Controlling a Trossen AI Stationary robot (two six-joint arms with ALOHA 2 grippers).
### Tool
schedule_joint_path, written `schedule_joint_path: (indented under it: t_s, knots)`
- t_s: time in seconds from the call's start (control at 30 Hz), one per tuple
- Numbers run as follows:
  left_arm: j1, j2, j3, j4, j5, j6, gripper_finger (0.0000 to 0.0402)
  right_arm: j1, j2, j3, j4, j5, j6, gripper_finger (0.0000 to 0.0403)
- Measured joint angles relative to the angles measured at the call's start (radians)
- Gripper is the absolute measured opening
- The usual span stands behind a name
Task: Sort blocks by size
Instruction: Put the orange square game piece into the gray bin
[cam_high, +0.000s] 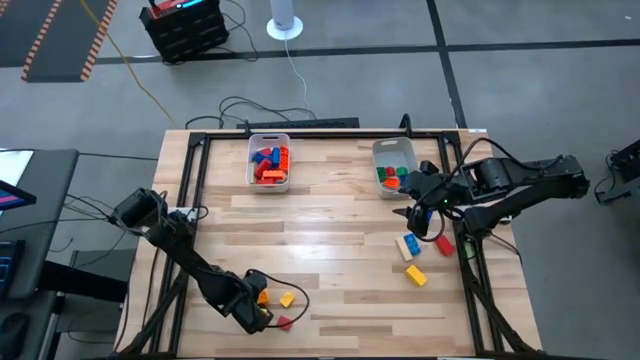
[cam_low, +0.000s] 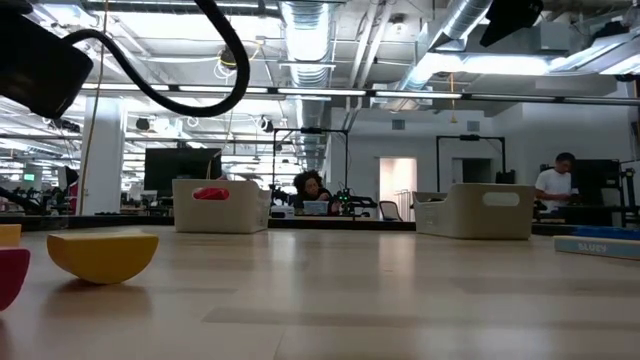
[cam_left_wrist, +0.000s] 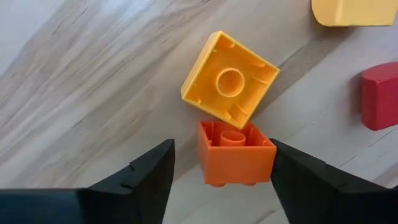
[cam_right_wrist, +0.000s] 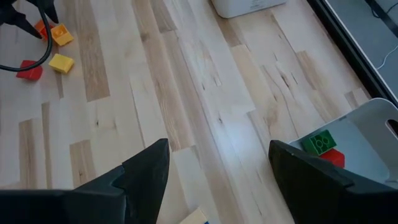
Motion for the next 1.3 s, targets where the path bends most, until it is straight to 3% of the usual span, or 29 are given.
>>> schedule_joint_path:
  t_s: [0.37, 0.53, 0.83, 0.97, 1.07, 1.3]
  knots:
    - [0.000, -0.002, 0.000, -0.008, 0.005, -0.011, 0.0136, 0.000, 0.000, 0.000, 0.000, 0.000, 0.008, 0.0301]
    - [0.001, -0.004, 0.000, -0.050, 0.006, -0.049, 0.0136, 0.000, 0.000, 0.000, 0.000, 0.000, 0.008, 0.0301]
    - [0.051, -0.095, 0.000, -0.273, -0.031, -0.010, 0.0139, -0.001, 0.000, 0.000, 0.000, 0.001, 0.015, 0.0301]
    - [0.140, -0.159, 0.000, -0.351, -0.095, 0.113, 0.0139, -0.001, 0.000, 0.000, 0.000, 0.002, 0.031, 0.0301]
    - [0.264, -0.195, 0.000, -0.332, -0.132, 0.295, 0.0140, -0.003, 0.000, 0.000, -0.006, 0.023, 0.042, 0.0301]
    - [0.617, -0.196, 0.000, -0.029, -0.085, 0.771, 0.0141, -0.043, -0.035, 0.000, -0.134, 0.028, 0.176, 0.0301]
